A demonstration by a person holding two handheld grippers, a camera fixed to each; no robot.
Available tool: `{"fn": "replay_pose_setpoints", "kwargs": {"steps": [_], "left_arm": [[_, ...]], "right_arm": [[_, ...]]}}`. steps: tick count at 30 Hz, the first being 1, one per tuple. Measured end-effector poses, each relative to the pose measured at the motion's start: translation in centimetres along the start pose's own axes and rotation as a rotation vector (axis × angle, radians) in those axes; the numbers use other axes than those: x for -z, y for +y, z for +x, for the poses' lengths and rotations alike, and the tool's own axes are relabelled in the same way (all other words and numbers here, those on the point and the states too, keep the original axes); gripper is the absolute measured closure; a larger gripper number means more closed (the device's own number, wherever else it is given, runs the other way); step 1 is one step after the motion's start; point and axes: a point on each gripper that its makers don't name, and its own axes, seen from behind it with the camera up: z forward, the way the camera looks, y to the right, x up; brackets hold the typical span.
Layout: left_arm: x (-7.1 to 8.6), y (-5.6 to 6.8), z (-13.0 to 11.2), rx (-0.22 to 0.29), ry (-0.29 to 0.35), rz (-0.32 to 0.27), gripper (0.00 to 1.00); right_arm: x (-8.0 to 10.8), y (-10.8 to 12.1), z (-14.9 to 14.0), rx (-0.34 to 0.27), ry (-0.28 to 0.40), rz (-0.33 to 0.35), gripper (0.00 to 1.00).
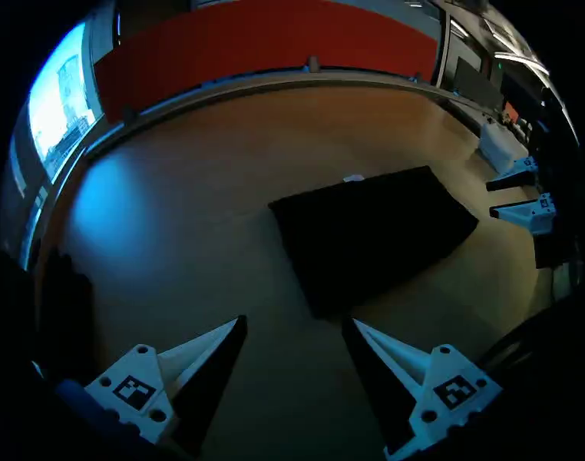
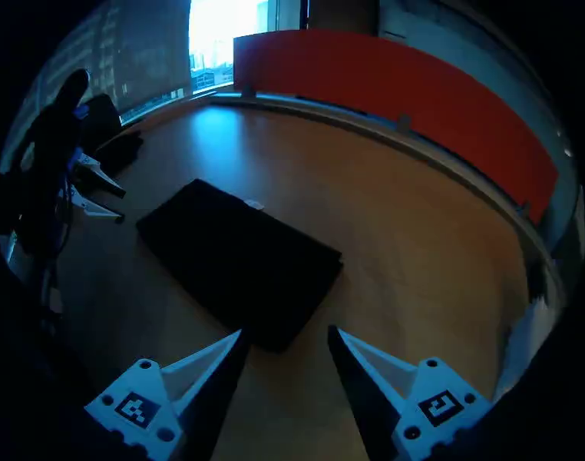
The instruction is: Fold towel
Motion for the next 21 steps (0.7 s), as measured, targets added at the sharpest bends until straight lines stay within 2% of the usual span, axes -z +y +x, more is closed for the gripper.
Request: {"fn": "replay_pose_setpoints", "kwargs": {"steps": [14, 21], "left_arm": [[2.0, -1.1, -2.0, 0.099, 0.026, 0.054, 0.09], [2.9, -1.3, -2.8, 0.120, 0.033, 0.074, 0.09]], "right_arm": [[-0.9, -0.7, 0.3, 0.069, -0.016, 0.065, 0.23], [-1.4, -0.8, -0.2, 0.100, -0.027, 0.089, 0.23]]}}
